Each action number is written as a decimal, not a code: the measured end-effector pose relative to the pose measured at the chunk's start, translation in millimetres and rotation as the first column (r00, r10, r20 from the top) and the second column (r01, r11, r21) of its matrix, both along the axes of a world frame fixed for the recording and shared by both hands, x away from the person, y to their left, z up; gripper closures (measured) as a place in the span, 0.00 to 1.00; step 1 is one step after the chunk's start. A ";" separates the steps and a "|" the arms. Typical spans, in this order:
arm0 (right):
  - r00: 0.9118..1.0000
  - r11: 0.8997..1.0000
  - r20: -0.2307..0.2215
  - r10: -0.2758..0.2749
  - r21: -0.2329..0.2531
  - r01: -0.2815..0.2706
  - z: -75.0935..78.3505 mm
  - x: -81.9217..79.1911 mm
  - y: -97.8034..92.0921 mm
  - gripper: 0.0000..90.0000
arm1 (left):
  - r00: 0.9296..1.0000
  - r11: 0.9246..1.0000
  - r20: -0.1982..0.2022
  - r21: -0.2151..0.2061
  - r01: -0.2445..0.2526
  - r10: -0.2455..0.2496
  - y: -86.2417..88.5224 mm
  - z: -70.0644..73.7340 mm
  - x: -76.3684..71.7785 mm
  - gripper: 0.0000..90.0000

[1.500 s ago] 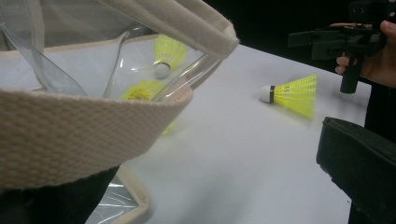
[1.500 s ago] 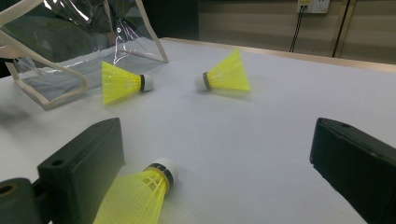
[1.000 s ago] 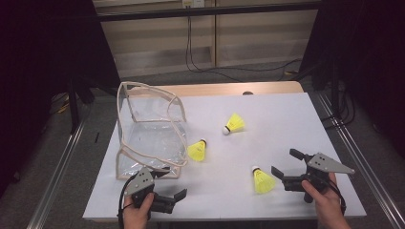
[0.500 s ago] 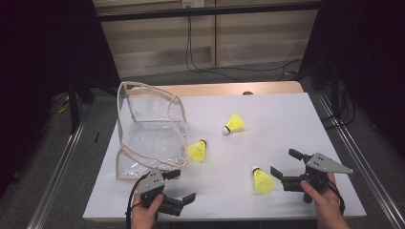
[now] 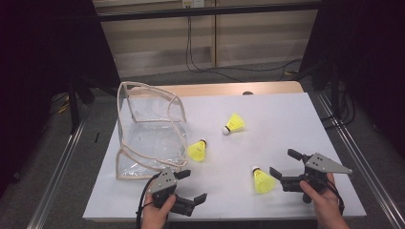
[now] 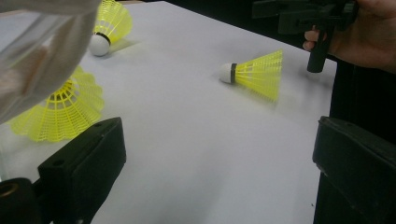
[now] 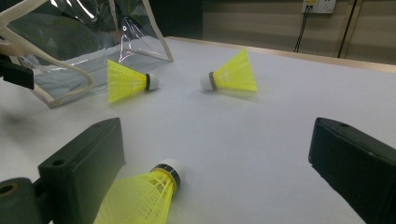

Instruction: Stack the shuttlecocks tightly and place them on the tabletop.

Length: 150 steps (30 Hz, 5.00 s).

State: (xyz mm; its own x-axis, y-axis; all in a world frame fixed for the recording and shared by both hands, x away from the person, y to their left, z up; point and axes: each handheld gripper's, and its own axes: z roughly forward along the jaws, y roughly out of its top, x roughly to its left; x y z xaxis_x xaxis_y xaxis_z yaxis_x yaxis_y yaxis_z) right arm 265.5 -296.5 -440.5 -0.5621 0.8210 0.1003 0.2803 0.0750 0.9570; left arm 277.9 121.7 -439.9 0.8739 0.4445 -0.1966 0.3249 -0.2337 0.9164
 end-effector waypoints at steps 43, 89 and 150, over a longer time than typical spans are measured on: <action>1.000 1.000 0.011 -0.017 -0.002 0.017 1.7 -1.1 -1.5 0.03 | 0.991 0.986 -0.024 0.105 -0.130 0.134 -67.1 -1.8 11.1 0.05; 1.000 1.000 0.018 -0.006 -0.004 0.006 2.6 -2.0 0.0 0.03 | 0.926 0.913 0.025 0.161 -0.375 0.376 -89.5 -13.1 31.2 0.06; 1.000 1.000 0.025 0.000 0.006 0.000 3.9 -2.0 -1.9 0.03 | 0.859 0.854 0.053 0.097 -0.511 0.509 -131.9 -11.4 66.8 0.17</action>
State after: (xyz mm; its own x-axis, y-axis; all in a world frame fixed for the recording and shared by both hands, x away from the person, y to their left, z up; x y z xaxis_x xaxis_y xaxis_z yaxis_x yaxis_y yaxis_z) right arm 263.6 -298.4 -436.6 -0.5644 0.8205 0.0908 0.2563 0.0696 0.9641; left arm 344.6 -10.2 -451.2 0.5229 0.8458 -0.1059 0.4028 -0.1357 0.9052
